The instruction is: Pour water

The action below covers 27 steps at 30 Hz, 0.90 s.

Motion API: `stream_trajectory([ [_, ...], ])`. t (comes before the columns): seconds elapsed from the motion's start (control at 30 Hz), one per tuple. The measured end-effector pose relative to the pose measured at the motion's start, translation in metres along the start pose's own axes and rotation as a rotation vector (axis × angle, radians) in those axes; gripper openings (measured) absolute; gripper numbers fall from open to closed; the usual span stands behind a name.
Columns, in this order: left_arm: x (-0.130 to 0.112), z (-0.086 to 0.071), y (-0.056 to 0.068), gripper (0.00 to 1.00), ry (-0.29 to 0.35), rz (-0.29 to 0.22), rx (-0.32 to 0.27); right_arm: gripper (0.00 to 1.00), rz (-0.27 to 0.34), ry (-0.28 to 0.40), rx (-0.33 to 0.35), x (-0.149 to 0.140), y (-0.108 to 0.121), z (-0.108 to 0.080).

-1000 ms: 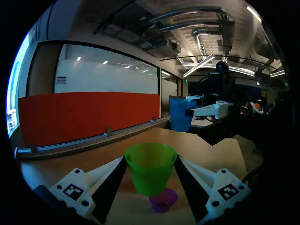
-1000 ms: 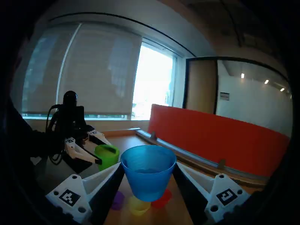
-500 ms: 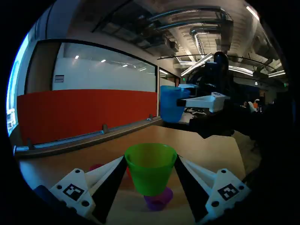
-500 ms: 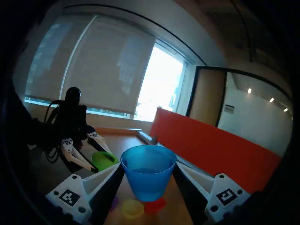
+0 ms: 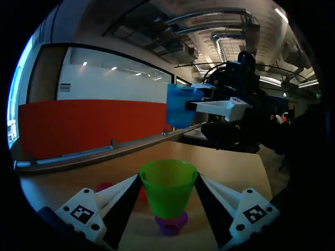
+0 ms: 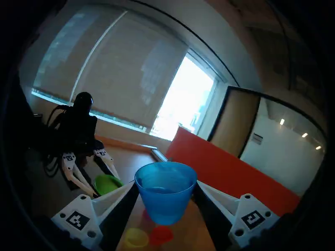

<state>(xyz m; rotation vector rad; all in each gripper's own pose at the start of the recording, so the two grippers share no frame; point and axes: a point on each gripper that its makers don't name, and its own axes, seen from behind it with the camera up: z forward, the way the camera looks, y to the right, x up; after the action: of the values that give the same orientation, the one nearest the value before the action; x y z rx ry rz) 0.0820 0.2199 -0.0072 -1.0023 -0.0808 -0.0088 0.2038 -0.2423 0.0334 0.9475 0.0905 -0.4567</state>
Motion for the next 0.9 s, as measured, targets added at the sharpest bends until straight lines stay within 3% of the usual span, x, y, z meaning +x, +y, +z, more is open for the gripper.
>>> stream_trajectory([
  [0.9,0.006,-0.001,0.018,0.88,0.02,0.0,-0.041,0.89,-0.264,0.036,0.016,0.031,-0.002,0.026],
])
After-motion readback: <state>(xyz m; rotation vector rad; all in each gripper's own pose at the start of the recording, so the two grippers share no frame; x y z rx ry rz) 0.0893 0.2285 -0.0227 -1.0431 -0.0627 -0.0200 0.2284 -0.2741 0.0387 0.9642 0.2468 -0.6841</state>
